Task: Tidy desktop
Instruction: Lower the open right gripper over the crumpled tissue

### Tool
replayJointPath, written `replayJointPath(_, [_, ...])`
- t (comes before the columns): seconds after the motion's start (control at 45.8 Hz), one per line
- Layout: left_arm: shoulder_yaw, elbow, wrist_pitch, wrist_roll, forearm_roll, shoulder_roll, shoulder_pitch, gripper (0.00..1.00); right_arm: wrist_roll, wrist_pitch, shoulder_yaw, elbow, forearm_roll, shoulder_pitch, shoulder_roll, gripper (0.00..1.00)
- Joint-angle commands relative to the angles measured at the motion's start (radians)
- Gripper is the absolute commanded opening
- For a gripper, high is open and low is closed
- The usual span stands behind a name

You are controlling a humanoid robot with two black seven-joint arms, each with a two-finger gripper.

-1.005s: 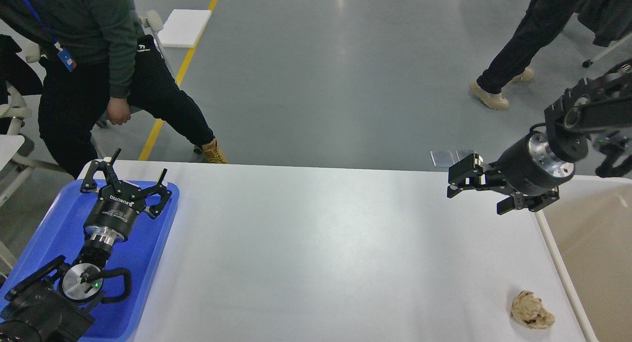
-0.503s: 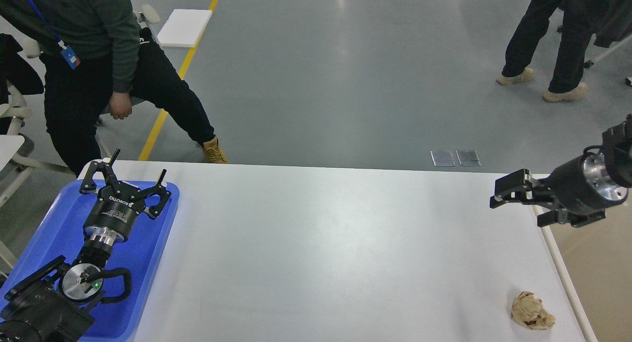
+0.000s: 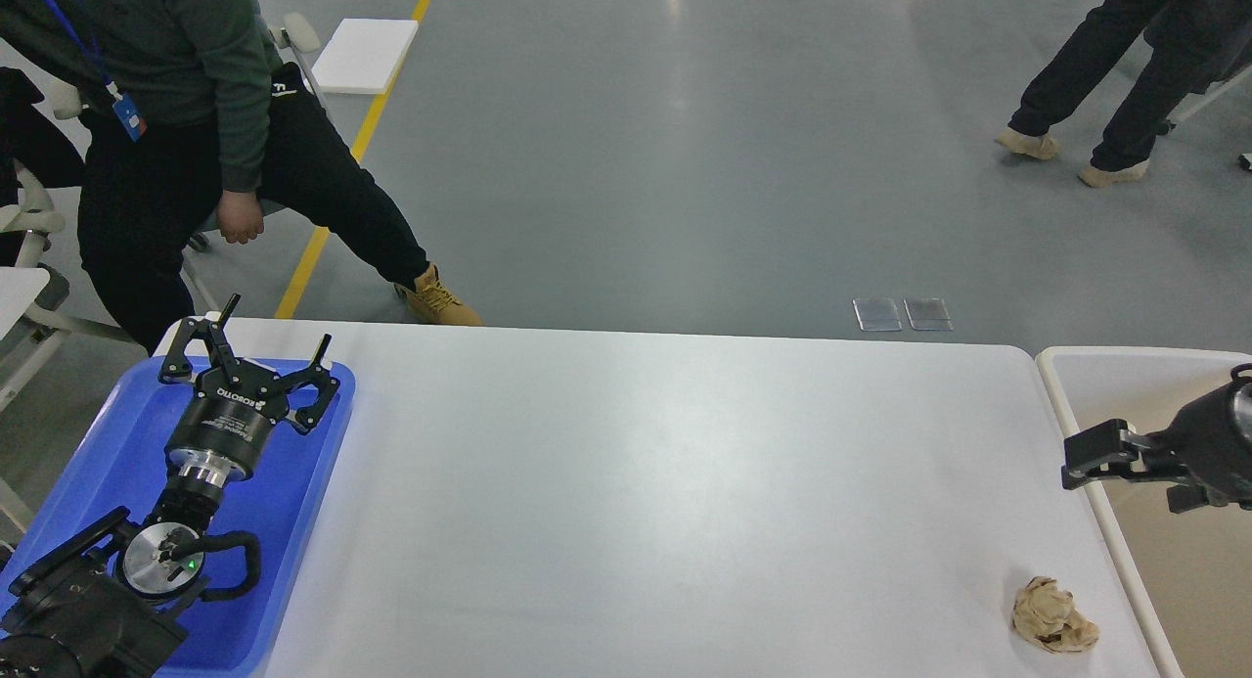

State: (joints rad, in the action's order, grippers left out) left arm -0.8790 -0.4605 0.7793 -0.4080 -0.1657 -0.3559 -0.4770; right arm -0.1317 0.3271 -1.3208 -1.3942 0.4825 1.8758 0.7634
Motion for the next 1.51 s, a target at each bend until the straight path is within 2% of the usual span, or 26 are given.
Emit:
replayJointPath(0.0, [0.0,0.0,0.0,0.0,0.0,0.002,0.0,0.99,0.017,-0.08,-0.021,-0.002,0.014,-0.089,-0.001,1.0])
replayJointPath(0.109, [0.0,0.0,0.0,0.0,0.0,0.0,0.0,0.99,0.015,-0.114,-0.005,0.0,0.018,-0.136,-0.007,1.0])
replayJointPath(0.415, [0.0,0.0,0.0,0.0,0.0,0.002,0.0,0.99,0.01,-0.126,0.066,0.0,0.027,-0.191,-0.029,1.0])
replayJointPath(0.656, [0.0,0.0,0.0,0.0,0.0,0.002,0.0,0.99,0.007,-0.217,0.144,0.017,0.037,-0.334,-0.049,1.0])
replayJointPath(0.896, [0.0,0.0,0.0,0.0,0.0,0.002,0.0,0.99,0.007,-0.286,0.23,0.119,0.061,-0.504,-0.078,1.0])
replayJointPath(1.355, [0.0,0.0,0.0,0.0,0.0,0.002,0.0,0.99,0.004,-0.29,0.261,0.31,0.064,-0.682,-0.107,1.0])
replayJointPath(1.486, [0.0,0.0,0.0,0.0,0.0,0.002,0.0,0.99,0.004,-0.29,0.272,0.322,0.062,-0.696,-0.116,1.0])
